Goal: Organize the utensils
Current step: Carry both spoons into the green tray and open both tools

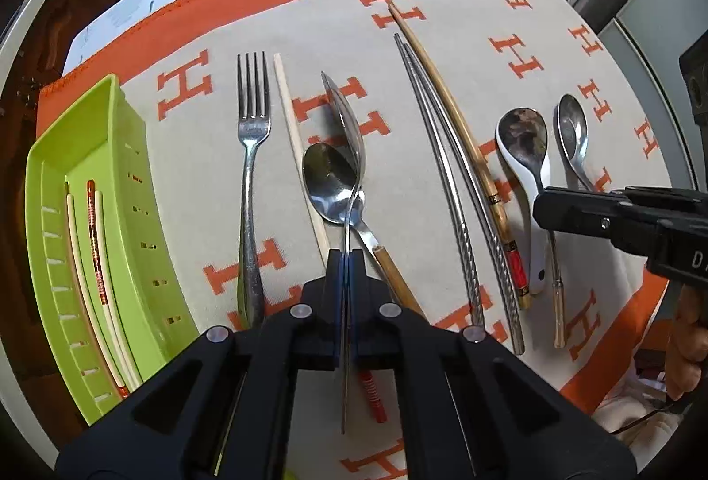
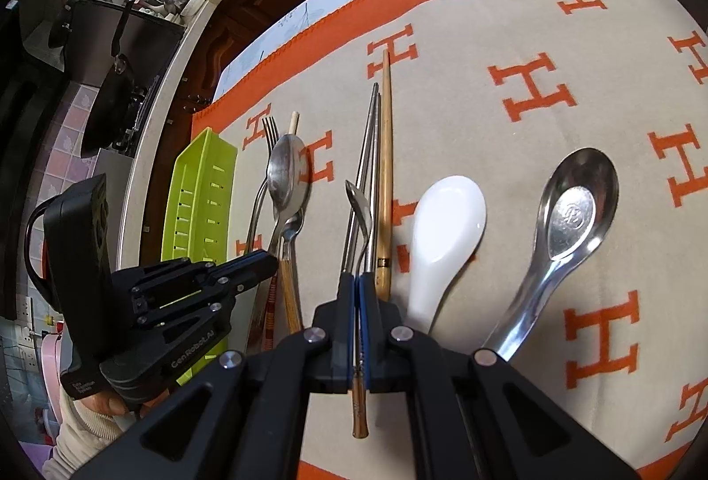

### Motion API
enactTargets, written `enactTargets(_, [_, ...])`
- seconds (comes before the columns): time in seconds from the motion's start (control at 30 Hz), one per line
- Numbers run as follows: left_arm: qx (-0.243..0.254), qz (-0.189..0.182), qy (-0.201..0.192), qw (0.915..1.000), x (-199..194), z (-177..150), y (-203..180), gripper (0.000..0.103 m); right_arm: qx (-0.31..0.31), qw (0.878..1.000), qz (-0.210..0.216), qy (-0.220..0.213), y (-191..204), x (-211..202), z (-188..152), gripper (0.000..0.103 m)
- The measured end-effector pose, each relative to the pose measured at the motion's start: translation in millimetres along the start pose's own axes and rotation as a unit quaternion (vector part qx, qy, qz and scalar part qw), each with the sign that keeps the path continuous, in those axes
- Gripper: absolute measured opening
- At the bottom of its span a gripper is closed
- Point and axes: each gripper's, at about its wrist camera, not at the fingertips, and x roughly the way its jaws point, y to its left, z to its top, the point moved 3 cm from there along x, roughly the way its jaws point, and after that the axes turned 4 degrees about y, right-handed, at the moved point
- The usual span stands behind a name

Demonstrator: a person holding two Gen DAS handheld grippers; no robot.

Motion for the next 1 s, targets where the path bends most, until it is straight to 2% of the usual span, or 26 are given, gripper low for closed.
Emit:
enactTargets(0.3, [0.006,0.021,-0.003,0.9998,5.8,4.0,-7.2,0.000,-0.005,1.000,-0.006,0.000,1.9,-1.6,-1.0,0.002])
enactTargets(0.47, [-0.024,0.007,-0.022,0.9995,-6.9,-5.7,-2.1,0.000,-0.017,1.000,-0.007,-0.003,12.5,-6.6,-2.8,0.002])
enactTargets(0.73, [-0.064,-0.032,-0.079,0.9943,-73.2,-34.6,15.1,0.000,-0.043,0.999,0.025,0.003,57.2,-14.5,-1.8,0.002])
enactTargets(1.0, [-0.114,-0.002,-0.112,0.9871,-121.5,-69.6,68.5,0.000,-0.079,0.995,0.049,0.032,131.2,15.0,-0.5,0.002])
